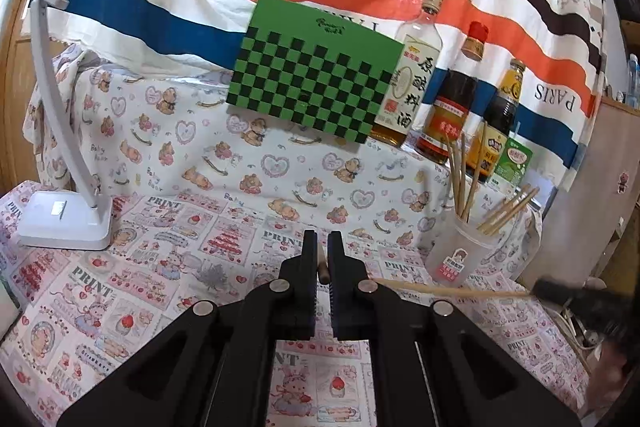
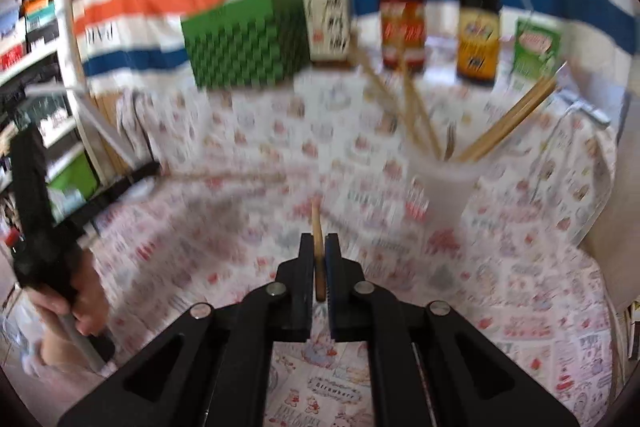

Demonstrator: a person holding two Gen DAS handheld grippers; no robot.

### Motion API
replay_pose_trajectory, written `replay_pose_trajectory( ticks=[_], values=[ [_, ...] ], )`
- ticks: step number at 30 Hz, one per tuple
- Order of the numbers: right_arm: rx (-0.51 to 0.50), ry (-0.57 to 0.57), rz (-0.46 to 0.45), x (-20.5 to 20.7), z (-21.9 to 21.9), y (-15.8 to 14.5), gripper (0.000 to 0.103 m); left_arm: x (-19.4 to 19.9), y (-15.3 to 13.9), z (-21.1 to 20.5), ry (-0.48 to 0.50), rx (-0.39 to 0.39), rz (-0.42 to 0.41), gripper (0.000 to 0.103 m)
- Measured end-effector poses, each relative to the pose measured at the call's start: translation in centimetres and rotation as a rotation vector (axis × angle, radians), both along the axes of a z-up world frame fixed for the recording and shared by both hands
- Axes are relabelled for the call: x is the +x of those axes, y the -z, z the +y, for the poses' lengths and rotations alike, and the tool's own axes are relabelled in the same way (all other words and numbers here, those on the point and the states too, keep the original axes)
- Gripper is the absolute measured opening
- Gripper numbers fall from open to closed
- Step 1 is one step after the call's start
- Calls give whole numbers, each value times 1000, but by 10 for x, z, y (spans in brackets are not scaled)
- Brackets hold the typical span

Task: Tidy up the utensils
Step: 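Lift both held chopsticks and carry them over the clear cup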

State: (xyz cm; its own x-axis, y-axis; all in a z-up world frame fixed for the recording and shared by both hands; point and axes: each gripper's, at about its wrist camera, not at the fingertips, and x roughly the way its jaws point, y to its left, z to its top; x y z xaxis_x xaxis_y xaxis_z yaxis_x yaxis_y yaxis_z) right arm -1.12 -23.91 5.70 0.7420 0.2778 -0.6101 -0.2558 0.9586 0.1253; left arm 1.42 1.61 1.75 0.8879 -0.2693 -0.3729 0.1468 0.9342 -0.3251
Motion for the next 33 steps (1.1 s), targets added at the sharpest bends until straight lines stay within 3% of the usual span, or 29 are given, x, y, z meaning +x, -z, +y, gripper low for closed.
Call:
replay_pose_trajectory(
  ticks=[7,13,19,24,33],
  values=[
    [1,47,-52,1,-15,-25,4,-1,-2,-18,27,65,3,4],
    [41,75,-81,3,-28,-45,4,2,-16,-41,53,193,8,4],
    [109,103,-125,10,-41,-71,4,-8,-55,-45,61,189,-47,4],
    [160,103,-167,16,-44,-94,4,-13,-81,-37,64,112,-58,4],
    [234,100,-256,16,-54,-121,4,-18,-118,-63,84,219,-116,4]
  ],
)
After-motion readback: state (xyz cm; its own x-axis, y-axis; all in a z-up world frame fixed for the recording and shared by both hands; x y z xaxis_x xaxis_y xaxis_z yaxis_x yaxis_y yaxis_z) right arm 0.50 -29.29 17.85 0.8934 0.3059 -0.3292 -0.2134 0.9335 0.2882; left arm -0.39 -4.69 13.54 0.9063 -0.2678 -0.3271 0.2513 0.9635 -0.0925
